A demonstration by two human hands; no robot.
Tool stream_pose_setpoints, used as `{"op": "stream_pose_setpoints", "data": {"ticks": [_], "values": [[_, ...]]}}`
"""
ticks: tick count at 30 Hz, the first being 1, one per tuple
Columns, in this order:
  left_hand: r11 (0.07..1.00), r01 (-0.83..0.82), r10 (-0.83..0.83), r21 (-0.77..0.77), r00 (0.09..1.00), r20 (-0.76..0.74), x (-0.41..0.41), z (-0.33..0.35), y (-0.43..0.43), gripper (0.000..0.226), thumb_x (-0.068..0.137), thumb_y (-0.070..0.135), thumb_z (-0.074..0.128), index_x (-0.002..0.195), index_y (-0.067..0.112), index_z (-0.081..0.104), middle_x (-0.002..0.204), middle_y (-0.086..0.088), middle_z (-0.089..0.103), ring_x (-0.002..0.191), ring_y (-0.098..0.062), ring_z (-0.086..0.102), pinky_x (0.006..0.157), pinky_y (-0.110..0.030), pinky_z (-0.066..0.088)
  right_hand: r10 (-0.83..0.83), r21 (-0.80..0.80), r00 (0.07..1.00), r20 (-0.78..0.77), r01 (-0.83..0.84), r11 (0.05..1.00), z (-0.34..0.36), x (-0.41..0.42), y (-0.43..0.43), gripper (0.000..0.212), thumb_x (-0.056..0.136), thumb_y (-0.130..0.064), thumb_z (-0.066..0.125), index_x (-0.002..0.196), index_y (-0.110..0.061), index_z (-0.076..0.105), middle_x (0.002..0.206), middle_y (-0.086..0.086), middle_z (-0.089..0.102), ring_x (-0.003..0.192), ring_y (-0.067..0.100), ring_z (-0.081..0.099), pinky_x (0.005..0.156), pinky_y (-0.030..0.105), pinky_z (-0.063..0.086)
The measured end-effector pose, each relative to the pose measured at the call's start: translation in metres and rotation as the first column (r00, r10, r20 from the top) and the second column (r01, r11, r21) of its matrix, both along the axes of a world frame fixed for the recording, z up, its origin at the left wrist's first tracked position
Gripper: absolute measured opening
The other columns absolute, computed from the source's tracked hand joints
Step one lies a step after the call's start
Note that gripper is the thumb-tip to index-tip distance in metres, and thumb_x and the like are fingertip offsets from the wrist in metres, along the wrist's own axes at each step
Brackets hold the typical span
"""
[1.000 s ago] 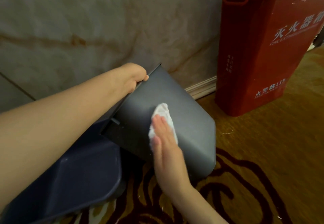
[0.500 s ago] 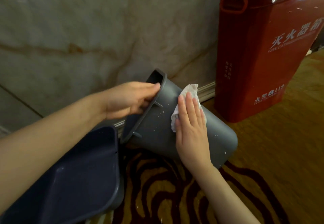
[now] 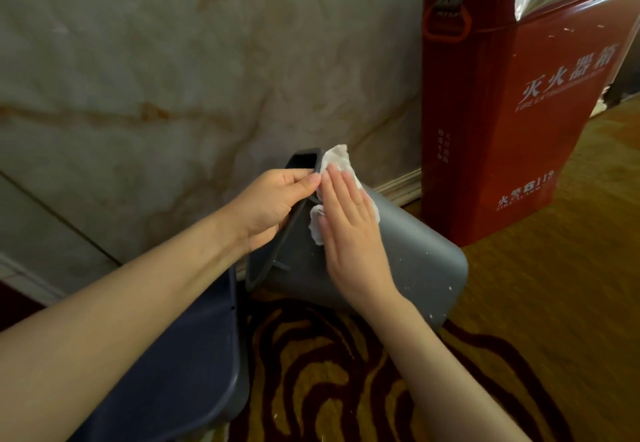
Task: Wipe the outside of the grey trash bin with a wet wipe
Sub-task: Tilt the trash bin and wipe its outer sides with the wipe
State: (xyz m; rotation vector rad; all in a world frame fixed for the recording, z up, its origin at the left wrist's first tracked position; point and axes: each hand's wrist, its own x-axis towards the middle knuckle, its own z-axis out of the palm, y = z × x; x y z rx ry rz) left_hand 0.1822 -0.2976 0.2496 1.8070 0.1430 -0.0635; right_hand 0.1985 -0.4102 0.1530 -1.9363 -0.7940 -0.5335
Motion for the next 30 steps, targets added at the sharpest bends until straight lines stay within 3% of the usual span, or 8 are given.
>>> {"op": "stream_pose_setpoints", "data": {"ticks": [2, 5, 8, 12, 17, 21, 25, 30], "values": [[1.0, 0.002, -0.002, -0.014, 1.0, -0.006, -0.003, 0.001, 0.002, 0.028, 0.095, 0.019, 0.043, 0.102, 0.012, 0.07, 0.099, -0.002, 0.075, 0.105, -0.016, 0.066, 0.098, -0.032, 0.047, 0.003, 0.015, 1.0, 0.011, -0.003, 1.0, 0.002, -0.001, 0.006, 0.047, 0.097, -0.016, 0.033, 0.143, -0.01, 0.025, 0.151, 0.001, 0.018, 0.143, 0.02, 0.012, 0.117, 0.039, 0.015], [0.998, -0.039, 0.038, -0.048, 0.999, -0.022, -0.007, 0.001, 0.0, 0.028, 0.095, 0.017, 0.043, 0.106, 0.006, 0.067, 0.088, -0.003, 0.076, 0.086, -0.012, 0.072, 0.085, -0.027, 0.056, -0.04, 0.049, 0.999, 0.004, 0.04, 0.998, -0.011, 0.003, 0.0, 0.046, 0.094, -0.013, 0.035, 0.14, -0.013, 0.035, 0.149, 0.006, 0.034, 0.141, 0.019, 0.023, 0.115, 0.037, 0.02], [0.987, -0.151, 0.15, -0.049, 0.988, -0.032, -0.006, 0.001, 0.001, 0.032, 0.095, 0.015, 0.044, 0.117, -0.001, 0.06, 0.092, -0.007, 0.072, 0.085, -0.015, 0.069, 0.081, -0.028, 0.056, -0.17, 0.102, 0.975, -0.141, 0.185, 0.977, -0.047, 0.011, -0.027, 0.044, 0.095, -0.009, 0.038, 0.139, -0.012, 0.037, 0.146, 0.008, 0.04, 0.137, 0.016, 0.028, 0.114, 0.043, 0.026], [0.982, -0.184, 0.183, -0.033, 0.982, -0.042, -0.001, 0.001, -0.002, 0.03, 0.095, 0.015, 0.044, 0.114, -0.001, 0.061, 0.093, -0.007, 0.069, 0.083, -0.014, 0.067, 0.079, -0.027, 0.055, -0.31, 0.045, 0.845, -0.436, 0.364, 0.93, -0.1, 0.017, -0.073, 0.043, 0.101, -0.029, 0.024, 0.144, -0.023, 0.025, 0.154, -0.001, 0.026, 0.139, 0.003, 0.013, 0.116, 0.032, 0.012], [0.971, -0.227, 0.227, -0.069, 0.974, -0.015, 0.011, 0.007, -0.013, 0.022, 0.094, 0.011, 0.045, 0.092, 0.002, 0.065, 0.066, 0.0, 0.074, 0.059, -0.006, 0.07, 0.061, -0.02, 0.058, -0.311, 0.164, 0.792, -0.525, 0.453, 0.876, -0.092, 0.016, -0.066, 0.044, 0.101, -0.031, 0.022, 0.144, -0.022, 0.022, 0.155, -0.004, 0.016, 0.142, 0.007, 0.006, 0.119, 0.037, 0.008], [0.937, -0.329, 0.33, -0.121, 0.944, -0.01, 0.019, 0.011, -0.024, 0.021, 0.093, 0.007, 0.047, 0.079, 0.005, 0.062, 0.056, 0.0, 0.068, 0.053, -0.009, 0.065, 0.054, -0.021, 0.056, -0.063, 0.271, 0.943, -0.326, 0.157, 0.95, -0.046, -0.012, -0.024, 0.046, 0.098, -0.012, 0.029, 0.141, -0.022, 0.018, 0.152, -0.007, 0.01, 0.144, 0.009, 0.006, 0.12, 0.038, 0.008], [0.91, -0.389, 0.392, -0.142, 0.92, -0.002, 0.027, 0.02, -0.02, 0.028, 0.094, 0.006, 0.045, 0.067, 0.006, 0.054, 0.042, 0.002, 0.059, 0.041, -0.007, 0.058, 0.05, -0.019, 0.05, 0.174, 0.194, 0.965, -0.196, -0.136, 0.972, -0.007, -0.043, 0.009, 0.049, 0.097, -0.015, 0.032, 0.142, -0.028, 0.018, 0.151, -0.014, 0.01, 0.144, 0.003, -0.002, 0.119, 0.03, 0.0], [0.916, -0.395, 0.392, -0.064, 0.918, -0.057, 0.032, 0.028, -0.014, 0.029, 0.094, 0.007, 0.044, 0.066, 0.008, 0.051, 0.06, -0.004, 0.051, 0.053, -0.012, 0.052, 0.053, -0.022, 0.047, 0.202, 0.099, 0.966, -0.164, -0.188, 0.977, -0.004, -0.046, 0.003, 0.049, 0.099, -0.016, 0.032, 0.145, -0.028, 0.02, 0.155, -0.011, 0.013, 0.143, 0.001, -0.003, 0.119, 0.026, 0.001]]}}
